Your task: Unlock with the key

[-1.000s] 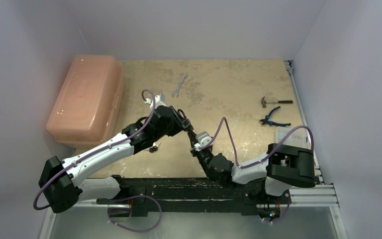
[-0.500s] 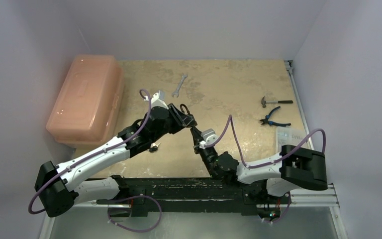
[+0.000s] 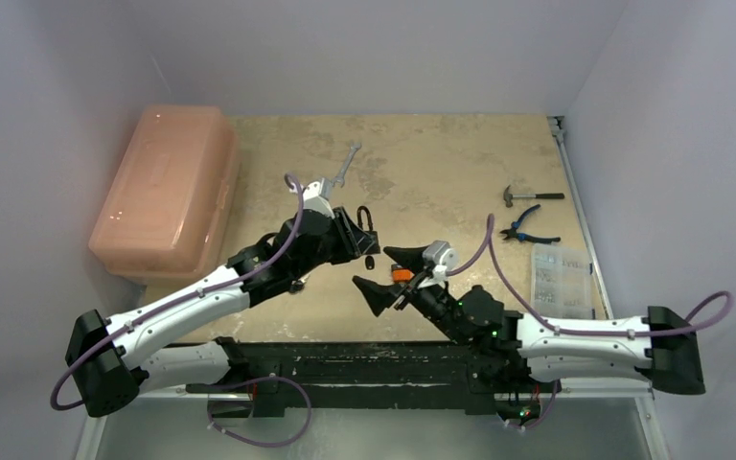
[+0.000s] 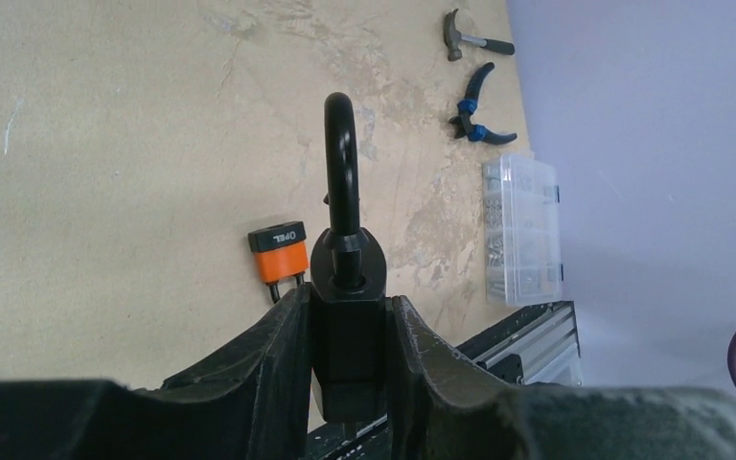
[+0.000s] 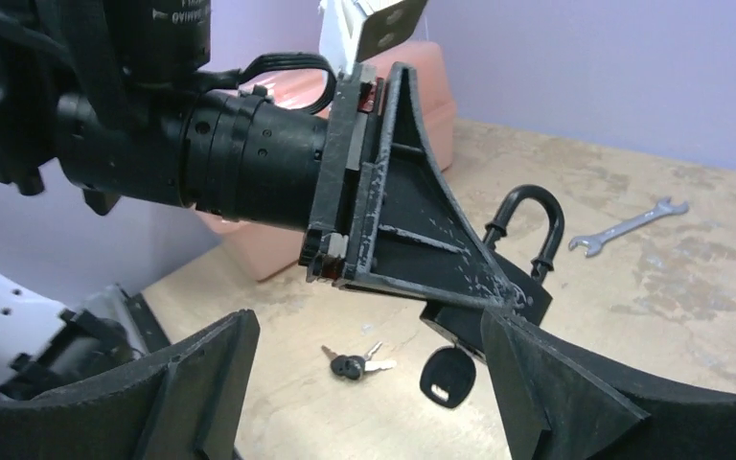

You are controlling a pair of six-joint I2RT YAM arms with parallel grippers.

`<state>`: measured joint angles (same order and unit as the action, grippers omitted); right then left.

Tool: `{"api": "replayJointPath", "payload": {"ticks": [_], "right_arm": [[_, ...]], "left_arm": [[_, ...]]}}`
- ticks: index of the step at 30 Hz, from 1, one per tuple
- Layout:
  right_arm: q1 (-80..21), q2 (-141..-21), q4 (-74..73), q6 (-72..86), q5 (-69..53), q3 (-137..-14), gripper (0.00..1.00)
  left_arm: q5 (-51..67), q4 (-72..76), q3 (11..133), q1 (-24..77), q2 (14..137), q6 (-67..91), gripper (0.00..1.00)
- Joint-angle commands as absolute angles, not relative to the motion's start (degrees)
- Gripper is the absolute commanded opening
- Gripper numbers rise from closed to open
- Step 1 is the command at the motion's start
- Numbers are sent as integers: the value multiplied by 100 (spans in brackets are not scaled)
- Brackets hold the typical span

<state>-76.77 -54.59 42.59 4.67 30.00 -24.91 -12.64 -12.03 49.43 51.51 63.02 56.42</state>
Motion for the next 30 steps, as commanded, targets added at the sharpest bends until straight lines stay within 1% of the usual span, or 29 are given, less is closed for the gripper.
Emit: {"api": "replayJointPath", "payload": {"ticks": [1, 3, 7, 9, 16, 20, 24, 27, 30], "right_arm": [[-7519, -4623, 2987, 1713, 2867, -2419, 97], [-7164, -4342, 2477, 2083, 2385, -2485, 98], [-5876, -3930, 2062, 2730, 381, -2496, 98], [-5459, -3876, 1956, 2793, -224, -2550, 98], [-4939, -3929, 1844, 2865, -1413, -2941, 98], [-4506, -3991, 2059, 2958, -2530, -3067, 94], [-4080, -4043, 2656, 3239, -3839, -3080, 91], [-3917, -4148, 2956, 3476, -4252, -3102, 90], [-3788, -4405, 3594, 3908, -4570, -3075, 86]], "left_arm": [[-1084, -103, 5123, 5160, 6131, 5208, 0], [-958, 234, 5057, 5163, 6045, 5027, 0], [-635, 229, 5171, 5157, 5927, 4610, 0], [-649, 153, 5226, 5166, 5820, 4527, 0], [228, 347, 5266, 5165, 5478, 4029, 0], [767, 278, 5407, 5156, 5231, 3706, 0], [1017, 15, 5599, 5161, 4994, 3435, 0], [1219, 83, 5606, 5161, 4808, 3386, 0], [1459, 303, 5531, 5160, 4697, 3433, 0]]}}
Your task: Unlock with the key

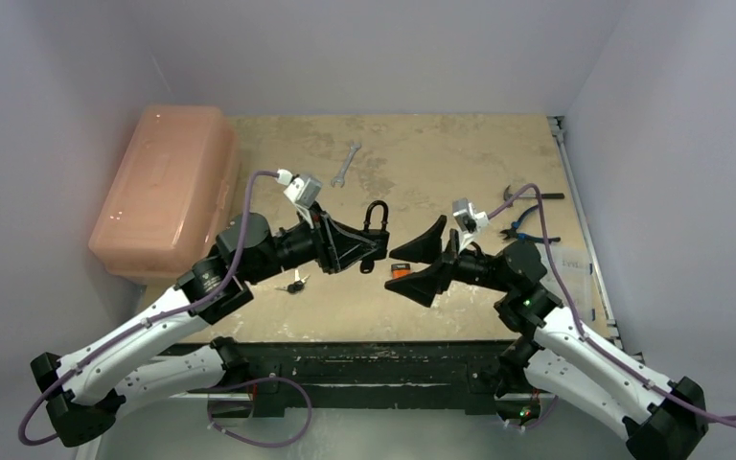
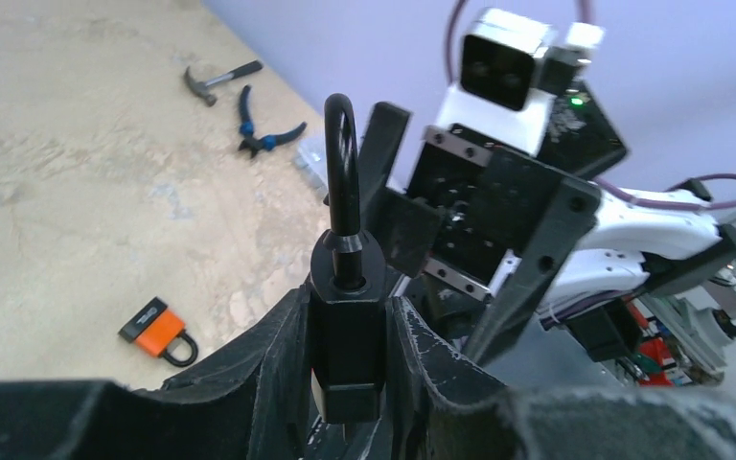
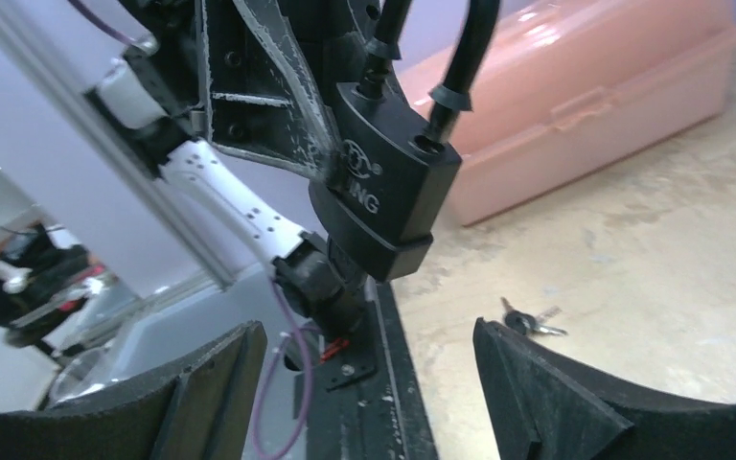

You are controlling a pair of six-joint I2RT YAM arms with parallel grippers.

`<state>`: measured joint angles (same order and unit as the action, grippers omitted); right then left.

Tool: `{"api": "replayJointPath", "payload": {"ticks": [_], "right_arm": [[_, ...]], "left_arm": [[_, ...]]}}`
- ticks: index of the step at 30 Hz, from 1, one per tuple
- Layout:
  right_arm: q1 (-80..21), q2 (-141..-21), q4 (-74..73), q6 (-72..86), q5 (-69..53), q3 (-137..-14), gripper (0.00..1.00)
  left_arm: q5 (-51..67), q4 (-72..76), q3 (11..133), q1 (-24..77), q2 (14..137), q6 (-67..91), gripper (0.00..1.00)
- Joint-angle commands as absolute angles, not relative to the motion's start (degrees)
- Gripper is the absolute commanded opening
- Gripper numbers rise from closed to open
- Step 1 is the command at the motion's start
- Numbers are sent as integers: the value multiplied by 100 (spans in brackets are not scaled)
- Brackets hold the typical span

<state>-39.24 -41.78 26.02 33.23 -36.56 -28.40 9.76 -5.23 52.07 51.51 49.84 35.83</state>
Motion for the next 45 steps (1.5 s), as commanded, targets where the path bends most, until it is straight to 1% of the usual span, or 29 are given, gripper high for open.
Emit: {"api": "replayJointPath", "payload": {"ticks": [1, 3, 11, 19, 34, 38, 40, 42, 44, 45], "right_arm": [[-3766, -4478, 3899, 4103, -4666, -3043, 85], [-3753, -4607, 4339, 4376, -4814, -3020, 81], [-3753, -4922, 5300, 4888, -5150, -3132, 76], [-3750, -5375, 6133, 5390, -5272, -3130, 64], [-3753, -5562, 6265, 5499, -5264, -3322, 53], [-3753, -5591, 6247, 5541, -5256, -3357, 54], [-3748, -5603, 6205, 5546, -5243, -3383, 57], [-3753, -5620, 6155, 5544, -5222, -3406, 57], [-3747, -5638, 6112, 5538, -5196, -3415, 55], [-3752, -5645, 6097, 5533, -5187, -3412, 52]], "left_arm": [[1493, 321, 5529, 5166, 4694, 3440, 0], [1504, 326, 5537, 5166, 4705, 3462, 0], [1818, 592, 5476, 5164, 4805, 3568, 0], [2170, 987, 5401, 5162, 4991, 3679, 0], [2264, 1159, 5313, 5165, 5136, 3733, 0], [2289, 1234, 5280, 5159, 5176, 3745, 0], [2305, 1268, 5262, 5159, 5186, 3753, 0], [2311, 1292, 5255, 5164, 5204, 3763, 0], [2315, 1321, 5241, 5159, 5216, 3770, 0], [2325, 1319, 5239, 5164, 5227, 3763, 0]]}}
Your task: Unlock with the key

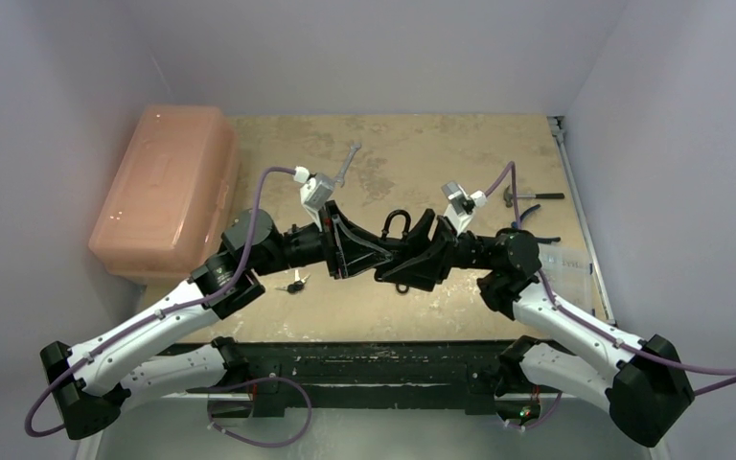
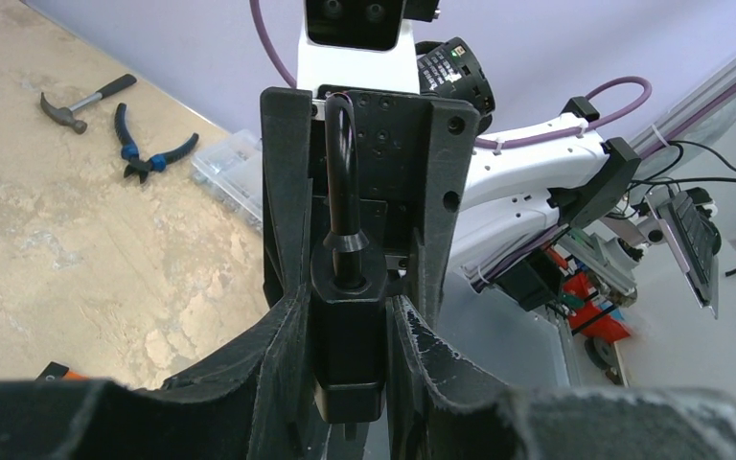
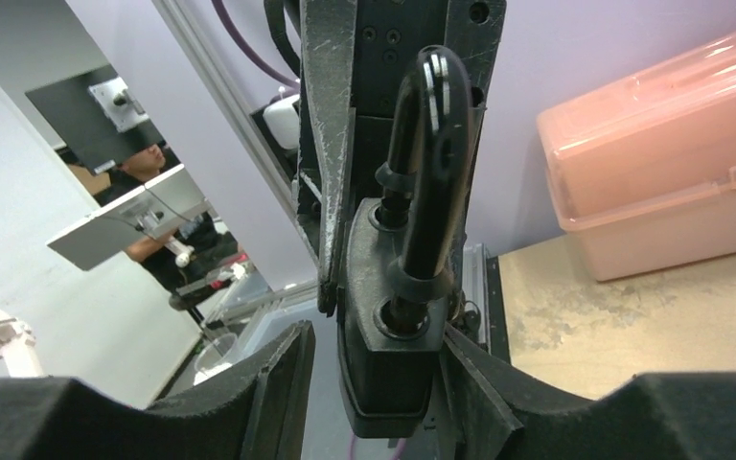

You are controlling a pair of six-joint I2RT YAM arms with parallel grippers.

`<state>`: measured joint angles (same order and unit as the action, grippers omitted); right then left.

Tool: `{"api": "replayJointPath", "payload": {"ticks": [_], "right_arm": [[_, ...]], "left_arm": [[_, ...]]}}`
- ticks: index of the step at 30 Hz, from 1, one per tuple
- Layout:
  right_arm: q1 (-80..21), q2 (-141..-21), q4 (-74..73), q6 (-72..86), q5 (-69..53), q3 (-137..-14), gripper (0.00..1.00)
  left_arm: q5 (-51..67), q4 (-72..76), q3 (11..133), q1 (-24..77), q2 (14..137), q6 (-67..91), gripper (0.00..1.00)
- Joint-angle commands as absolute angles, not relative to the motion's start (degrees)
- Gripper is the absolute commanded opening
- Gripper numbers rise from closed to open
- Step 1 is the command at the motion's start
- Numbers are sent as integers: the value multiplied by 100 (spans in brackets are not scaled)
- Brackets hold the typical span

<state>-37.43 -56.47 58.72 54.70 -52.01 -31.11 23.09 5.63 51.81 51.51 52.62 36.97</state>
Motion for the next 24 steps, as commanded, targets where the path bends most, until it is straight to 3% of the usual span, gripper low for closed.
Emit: {"api": "replayJointPath", "payload": {"ticks": [1, 5, 8, 10, 12, 14, 16, 21, 24], "right_arm": [[-3753, -5656, 6092, 5529, -5190, -3417, 48], [-3753, -5711, 6091, 5524, -5228, -3413, 25], [-3749, -5732, 5996, 5501, -5255, -3411, 0], [-3750, -5703, 5809, 5375, -5237, -3404, 0], [-3753, -5619, 5521, 5193, -5209, -3397, 0], [-3751, -5502, 5190, 4998, -5183, -3378, 0], [-3746, -5360, 4782, 4730, -5143, -3383, 0], [-3753, -5052, 3024, 3673, -4677, -3558, 0], [-3753, -4983, 2683, 3481, -4600, -3560, 0]], "left_arm": [[2331, 1325, 5235, 5162, 5229, 3763, 0], [2342, 1346, 5213, 5161, 5247, 3755, 0], [2327, 1320, 5193, 5166, 5239, 3722, 0], [2280, 1224, 5184, 5168, 5210, 3655, 0], [2168, 1024, 5183, 5160, 5153, 3559, 25], [1967, 817, 5168, 5166, 5054, 3464, 61], [1688, 569, 5191, 5160, 4948, 3366, 76], [1187, 15, 5493, 5162, 4925, 3113, 79], [1076, -667, 5919, 5165, 5223, 2834, 79]]}}
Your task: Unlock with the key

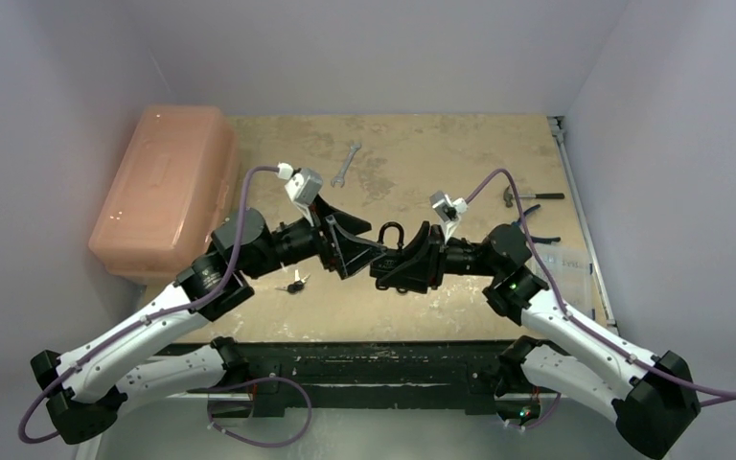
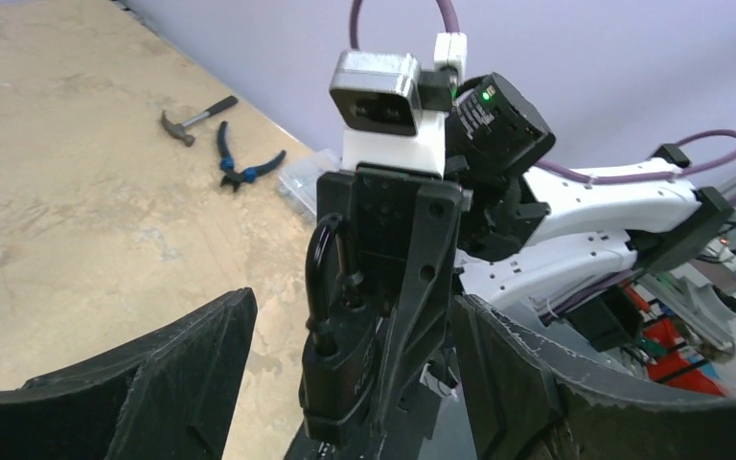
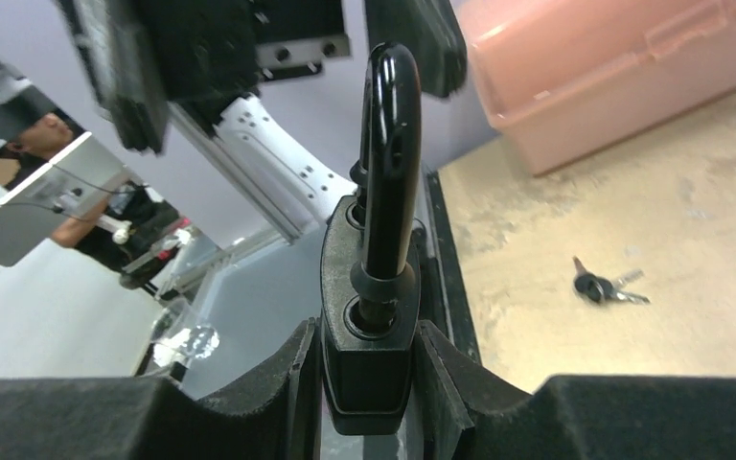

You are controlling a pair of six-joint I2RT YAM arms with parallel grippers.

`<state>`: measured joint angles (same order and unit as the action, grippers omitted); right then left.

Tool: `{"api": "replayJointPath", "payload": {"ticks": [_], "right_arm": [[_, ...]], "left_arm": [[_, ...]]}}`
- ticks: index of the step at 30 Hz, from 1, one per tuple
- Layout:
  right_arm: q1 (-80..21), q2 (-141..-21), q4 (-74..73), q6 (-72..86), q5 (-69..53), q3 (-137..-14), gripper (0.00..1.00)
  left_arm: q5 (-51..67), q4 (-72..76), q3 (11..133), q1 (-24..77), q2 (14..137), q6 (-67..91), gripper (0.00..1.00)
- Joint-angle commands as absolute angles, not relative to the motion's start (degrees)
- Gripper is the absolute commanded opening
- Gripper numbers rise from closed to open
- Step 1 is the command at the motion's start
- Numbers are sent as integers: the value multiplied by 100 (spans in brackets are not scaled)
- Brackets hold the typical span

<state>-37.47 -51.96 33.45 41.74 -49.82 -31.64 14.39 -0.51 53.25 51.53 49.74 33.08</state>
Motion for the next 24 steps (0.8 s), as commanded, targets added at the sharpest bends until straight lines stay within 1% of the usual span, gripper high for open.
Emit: {"api": "replayJointPath", "payload": {"ticks": [1, 5, 10, 14, 16, 21, 24], "right_arm": [[-3753, -4961, 2610, 3430, -4585, -3560, 0], [-3753, -4901, 2190, 3181, -4517, -3680, 0], [-3751, -4869, 1950, 2990, -4427, -3727, 0], [-3753, -4845, 1761, 2861, -4391, -3780, 0], [-3751, -4828, 1638, 2774, -4325, -3809, 0], [-3752, -4848, 1450, 2616, -4262, -3856, 0], [-3753, -4828, 1296, 2516, -4107, -3871, 0]], "left_arm": [[1073, -846, 6088, 5165, 5385, 2736, 78], [1031, -1147, 6455, 5159, 5837, 2569, 74], [1042, -1084, 6457, 5161, 6148, 2555, 70], [1140, -1034, 6384, 5163, 6298, 2549, 63], [1247, -987, 6350, 5164, 6387, 2572, 57], [1237, -734, 6260, 5165, 6575, 2812, 36], [1176, -725, 6274, 5169, 6726, 2970, 25]]}}
